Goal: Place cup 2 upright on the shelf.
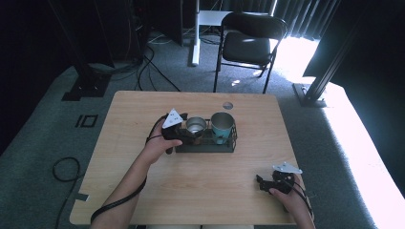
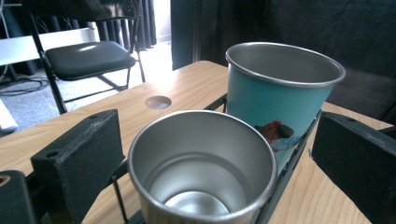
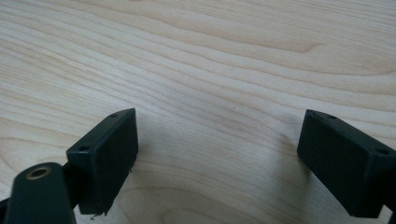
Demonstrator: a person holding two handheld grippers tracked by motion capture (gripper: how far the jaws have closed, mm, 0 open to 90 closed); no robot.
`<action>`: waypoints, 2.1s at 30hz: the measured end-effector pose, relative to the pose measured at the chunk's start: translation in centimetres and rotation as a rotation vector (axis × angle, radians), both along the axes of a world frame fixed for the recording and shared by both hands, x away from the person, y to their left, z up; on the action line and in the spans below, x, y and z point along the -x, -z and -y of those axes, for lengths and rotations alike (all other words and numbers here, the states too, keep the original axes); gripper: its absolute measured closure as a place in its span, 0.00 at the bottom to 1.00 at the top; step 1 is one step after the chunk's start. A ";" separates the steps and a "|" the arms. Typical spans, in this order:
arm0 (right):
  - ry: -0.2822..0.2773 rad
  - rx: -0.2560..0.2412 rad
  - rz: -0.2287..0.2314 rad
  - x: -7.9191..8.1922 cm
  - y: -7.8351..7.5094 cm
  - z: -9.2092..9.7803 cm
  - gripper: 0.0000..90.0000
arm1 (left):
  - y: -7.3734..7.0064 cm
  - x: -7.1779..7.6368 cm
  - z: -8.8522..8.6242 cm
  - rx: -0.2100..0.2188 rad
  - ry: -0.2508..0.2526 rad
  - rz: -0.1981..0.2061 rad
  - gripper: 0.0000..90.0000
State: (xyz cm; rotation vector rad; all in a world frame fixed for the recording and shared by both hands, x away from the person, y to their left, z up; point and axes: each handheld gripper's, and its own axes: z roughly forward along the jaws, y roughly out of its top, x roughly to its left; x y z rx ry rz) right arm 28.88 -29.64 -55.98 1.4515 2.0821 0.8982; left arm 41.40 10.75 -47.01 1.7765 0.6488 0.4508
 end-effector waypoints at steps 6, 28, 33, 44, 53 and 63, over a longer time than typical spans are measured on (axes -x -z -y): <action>0.000 0.000 0.000 0.0 0.0 0.0 0.13 | -0.6 1.0 -1.2 0.005 0.023 0.007 0.03; 0.000 0.000 0.000 0.0 0.0 0.0 0.13 | 0.6 4.1 -5.5 -0.020 0.016 0.004 0.03; 0.000 0.000 0.000 0.0 0.0 0.0 0.13 | 1.4 4.9 -6.6 -0.030 0.008 -0.006 0.03; 0.000 0.000 0.000 0.0 0.0 0.0 0.13 | 3.3 6.4 -8.1 -0.074 0.015 -0.027 0.03; 0.000 0.000 0.000 0.0 0.0 0.0 0.13 | 4.3 7.4 -8.8 -0.123 0.030 -0.044 0.03; 0.000 0.000 -0.001 0.0 0.0 0.0 0.13 | 5.6 8.7 -10.4 -0.170 0.002 -0.066 0.03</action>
